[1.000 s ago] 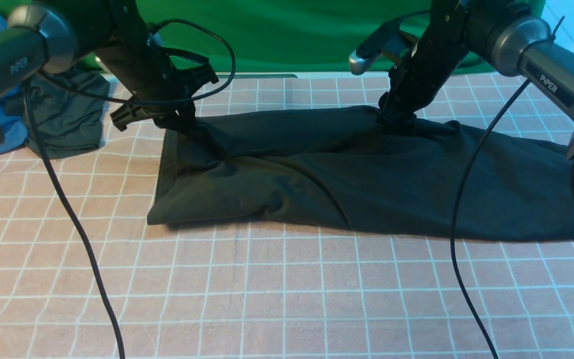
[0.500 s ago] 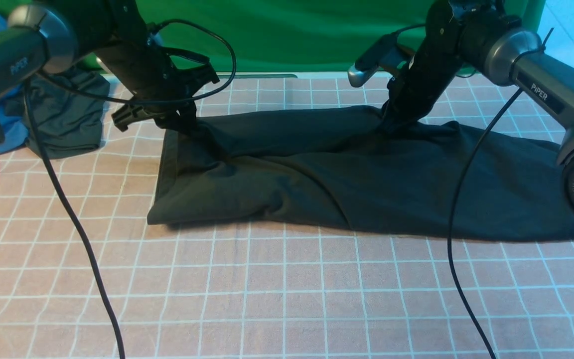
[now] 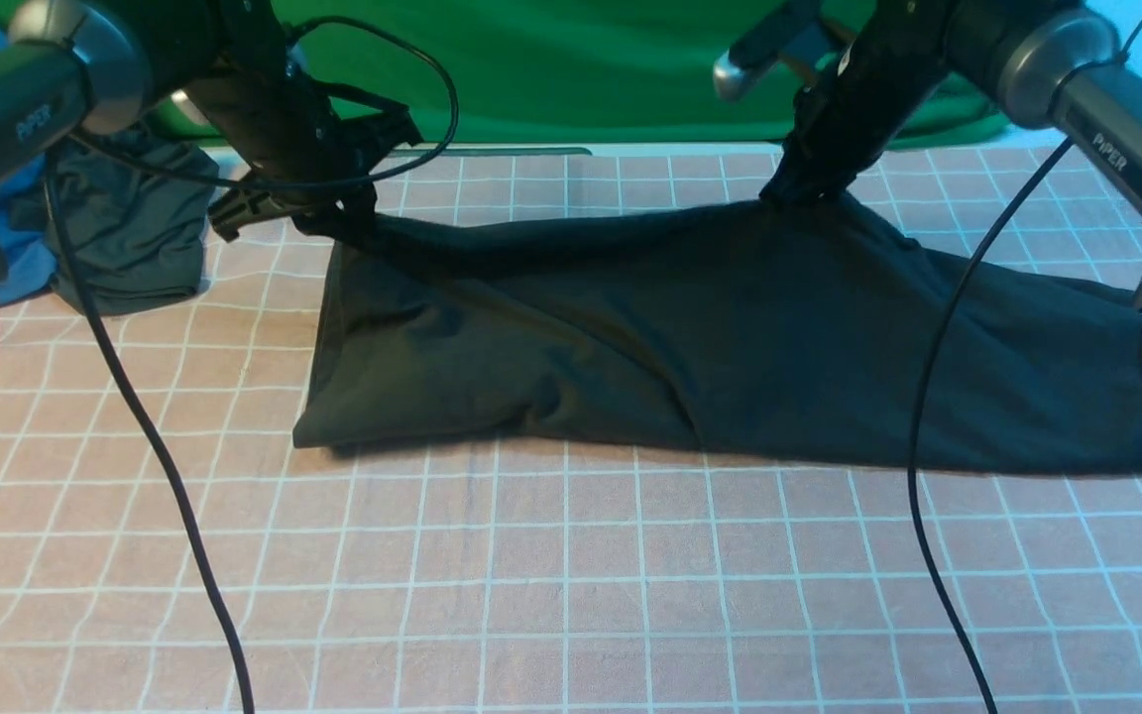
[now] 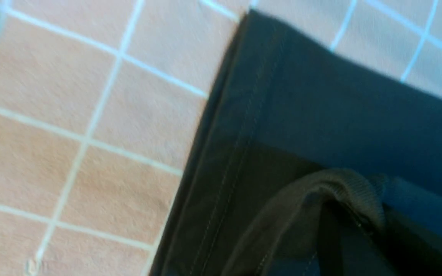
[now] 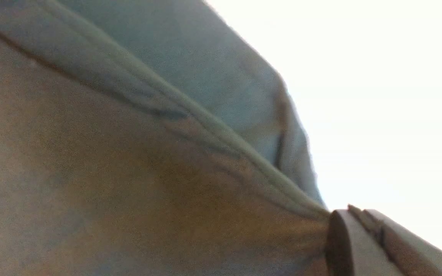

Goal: Fold a long-sleeved shirt over a pink coffee tablecloth.
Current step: 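Fold the black garment in half by bringing its near edge over to the far edge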

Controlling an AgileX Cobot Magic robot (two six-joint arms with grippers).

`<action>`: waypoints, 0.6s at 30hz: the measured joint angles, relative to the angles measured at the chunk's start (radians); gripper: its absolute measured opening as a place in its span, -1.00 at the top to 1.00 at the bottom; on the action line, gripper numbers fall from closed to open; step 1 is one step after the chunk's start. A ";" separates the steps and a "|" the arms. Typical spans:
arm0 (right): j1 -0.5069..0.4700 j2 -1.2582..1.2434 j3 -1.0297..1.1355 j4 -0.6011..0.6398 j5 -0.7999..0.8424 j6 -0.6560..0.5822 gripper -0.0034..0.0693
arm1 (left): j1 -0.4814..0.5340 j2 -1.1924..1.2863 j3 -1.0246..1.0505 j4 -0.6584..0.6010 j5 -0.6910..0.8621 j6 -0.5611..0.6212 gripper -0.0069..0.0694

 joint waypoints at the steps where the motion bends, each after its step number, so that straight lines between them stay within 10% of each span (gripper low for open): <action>1: -0.005 -0.001 -0.001 0.000 -0.005 0.008 0.79 | 0.000 0.000 -0.003 0.005 -0.014 -0.005 0.70; 18: -0.007 0.022 -0.002 0.010 -0.132 0.042 0.79 | 0.044 0.034 -0.007 0.042 -0.211 -0.070 0.70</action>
